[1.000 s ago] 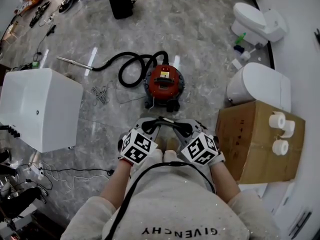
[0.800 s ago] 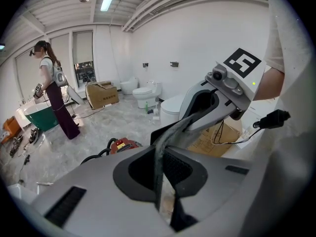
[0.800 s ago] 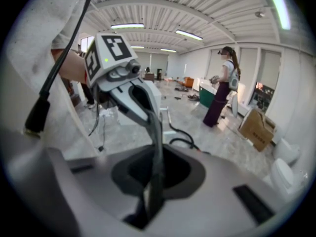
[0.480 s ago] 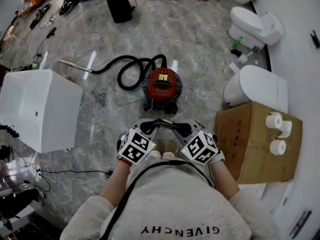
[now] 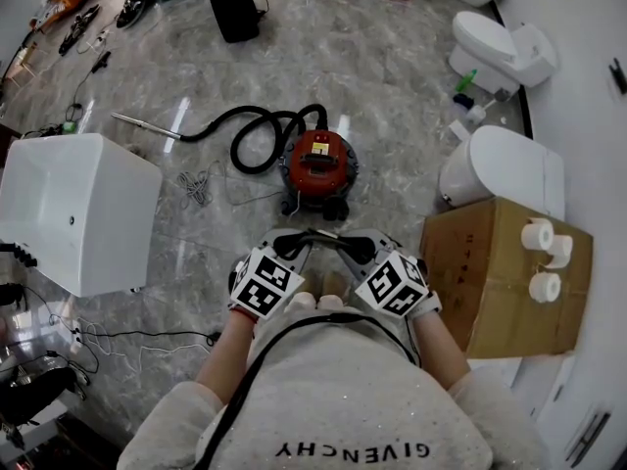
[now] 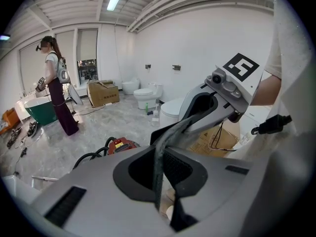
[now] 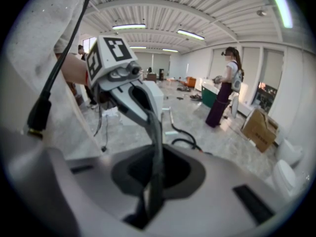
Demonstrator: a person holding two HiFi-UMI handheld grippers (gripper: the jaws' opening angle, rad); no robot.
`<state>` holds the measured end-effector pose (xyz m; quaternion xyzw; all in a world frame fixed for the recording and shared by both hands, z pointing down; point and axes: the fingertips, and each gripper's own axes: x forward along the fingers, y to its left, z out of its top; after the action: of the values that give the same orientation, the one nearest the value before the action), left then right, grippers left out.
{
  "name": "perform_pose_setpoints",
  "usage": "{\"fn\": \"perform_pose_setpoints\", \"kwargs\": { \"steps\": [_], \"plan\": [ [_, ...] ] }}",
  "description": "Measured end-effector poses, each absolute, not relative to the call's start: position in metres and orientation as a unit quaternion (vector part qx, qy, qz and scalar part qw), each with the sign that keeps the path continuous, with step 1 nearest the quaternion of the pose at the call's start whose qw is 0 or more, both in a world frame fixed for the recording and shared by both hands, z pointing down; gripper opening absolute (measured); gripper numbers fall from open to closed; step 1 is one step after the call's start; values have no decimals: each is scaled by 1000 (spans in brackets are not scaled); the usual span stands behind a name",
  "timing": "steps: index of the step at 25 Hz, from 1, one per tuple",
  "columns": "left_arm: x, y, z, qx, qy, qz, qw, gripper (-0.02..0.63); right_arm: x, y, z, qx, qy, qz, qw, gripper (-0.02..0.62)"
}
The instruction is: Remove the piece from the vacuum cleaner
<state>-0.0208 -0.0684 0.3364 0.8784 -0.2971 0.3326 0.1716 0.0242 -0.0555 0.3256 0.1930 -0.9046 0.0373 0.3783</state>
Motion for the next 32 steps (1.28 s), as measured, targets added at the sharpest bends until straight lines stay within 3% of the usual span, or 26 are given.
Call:
{"fn": "perform_pose_setpoints", "kwargs": {
  "steps": [32],
  "plan": [
    [-29,-58,336,877,-295,329,190,46,15,-44,330,184,-904,43,383,38]
  ]
}}
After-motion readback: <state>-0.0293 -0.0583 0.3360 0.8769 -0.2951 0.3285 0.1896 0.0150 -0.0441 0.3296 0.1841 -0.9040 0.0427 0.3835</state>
